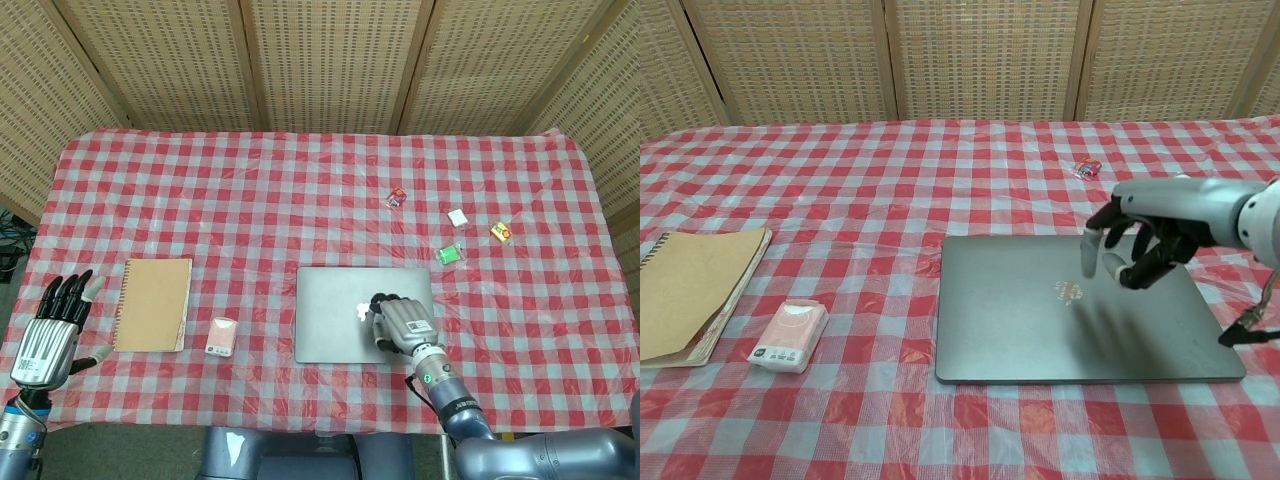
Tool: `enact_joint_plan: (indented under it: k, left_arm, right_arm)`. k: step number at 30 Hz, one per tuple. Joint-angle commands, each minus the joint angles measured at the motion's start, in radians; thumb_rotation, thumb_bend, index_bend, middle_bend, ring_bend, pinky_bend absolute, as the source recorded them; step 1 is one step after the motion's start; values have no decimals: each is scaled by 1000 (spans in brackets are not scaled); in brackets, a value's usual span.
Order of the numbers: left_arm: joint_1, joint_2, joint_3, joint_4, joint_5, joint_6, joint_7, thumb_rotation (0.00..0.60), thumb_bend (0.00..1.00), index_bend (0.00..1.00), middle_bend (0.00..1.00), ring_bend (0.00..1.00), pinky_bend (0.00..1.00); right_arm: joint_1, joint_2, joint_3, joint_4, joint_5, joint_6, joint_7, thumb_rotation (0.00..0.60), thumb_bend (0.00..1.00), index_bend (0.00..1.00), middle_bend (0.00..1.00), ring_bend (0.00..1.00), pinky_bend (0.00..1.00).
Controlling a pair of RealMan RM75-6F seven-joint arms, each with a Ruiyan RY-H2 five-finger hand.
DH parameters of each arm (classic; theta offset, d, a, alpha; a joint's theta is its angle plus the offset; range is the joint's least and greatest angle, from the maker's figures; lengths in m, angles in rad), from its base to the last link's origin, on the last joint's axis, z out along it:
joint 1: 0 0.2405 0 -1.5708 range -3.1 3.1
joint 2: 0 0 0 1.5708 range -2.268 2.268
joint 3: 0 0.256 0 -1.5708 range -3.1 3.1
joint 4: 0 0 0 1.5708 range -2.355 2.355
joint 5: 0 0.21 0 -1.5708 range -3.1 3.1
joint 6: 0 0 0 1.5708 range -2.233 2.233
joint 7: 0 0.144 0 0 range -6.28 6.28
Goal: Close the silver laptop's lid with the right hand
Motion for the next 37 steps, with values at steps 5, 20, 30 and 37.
enact_joint_plan:
  k: [5, 20, 30, 37]
  left_arm:
    - [4, 0, -6, -1, -6, 8, -1, 600, 119, 0, 0, 0, 0]
    - [9, -7, -10, -1, -13, 15, 14, 600, 119, 0, 0, 0, 0]
    - [14, -18, -32, 14, -58, 11, 39, 600, 95, 0, 0, 0, 0]
    - [27, -15, -39, -1, -94, 8, 66, 600, 8, 0, 0, 0, 0]
  right_arm:
    - [-73, 86, -16, 37, -230, 67, 65, 600, 318, 108, 0, 0, 54]
    - [-248, 97, -71, 476, -479, 87, 369, 600, 109, 0, 0, 0, 0]
    - [-444, 80, -161, 652, -669, 256, 559, 600, 96, 0, 0, 0, 0]
    - [-524, 76, -179, 691, -759, 345, 589, 600, 84, 0, 0, 0, 0]
